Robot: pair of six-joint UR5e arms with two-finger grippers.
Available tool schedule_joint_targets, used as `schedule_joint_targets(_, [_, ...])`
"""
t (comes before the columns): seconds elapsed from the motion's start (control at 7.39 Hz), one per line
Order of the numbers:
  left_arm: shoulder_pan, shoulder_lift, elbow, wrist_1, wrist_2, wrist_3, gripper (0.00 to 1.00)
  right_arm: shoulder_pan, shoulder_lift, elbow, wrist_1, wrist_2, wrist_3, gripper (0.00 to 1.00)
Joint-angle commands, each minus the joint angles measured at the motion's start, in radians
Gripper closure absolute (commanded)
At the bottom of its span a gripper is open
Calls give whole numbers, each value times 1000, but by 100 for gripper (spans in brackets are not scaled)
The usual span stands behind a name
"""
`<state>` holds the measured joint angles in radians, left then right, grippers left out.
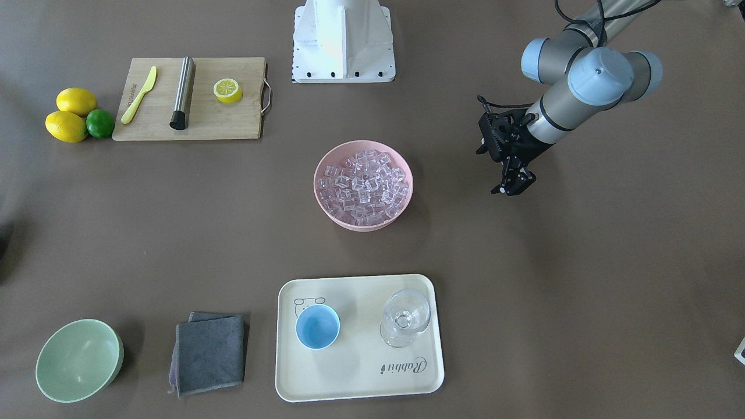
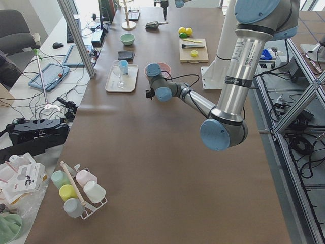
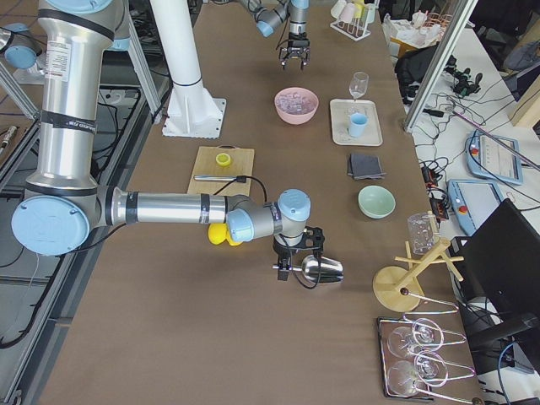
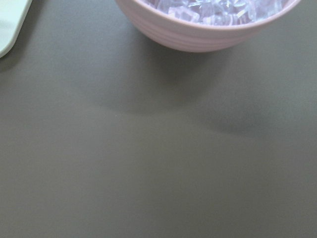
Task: Put ice in cup with scoop
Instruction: 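Reach the left gripper toward the rim of the pink ice bowl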
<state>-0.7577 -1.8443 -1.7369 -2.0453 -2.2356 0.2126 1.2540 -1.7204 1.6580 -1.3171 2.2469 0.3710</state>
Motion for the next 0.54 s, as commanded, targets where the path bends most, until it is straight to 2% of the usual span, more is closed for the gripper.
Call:
schedule_joint_targets(0.0, [64,-33,5,-44,36,-53,1,-24,5,-35,56,-1,23,8])
schedule_joint_targets(0.14, [108,-35,31,-127,113,-53,1,-33,5,-35,56,0,26,12])
schedule_joint_targets(0.27, [122,-36,68,-200,149,-53,1,-39,5,-37,56,-1,25,17])
schedule_joint_targets(0.41, [124,-47,77,-208,149,-50,1,-45,7,-37,58,-3,25,20])
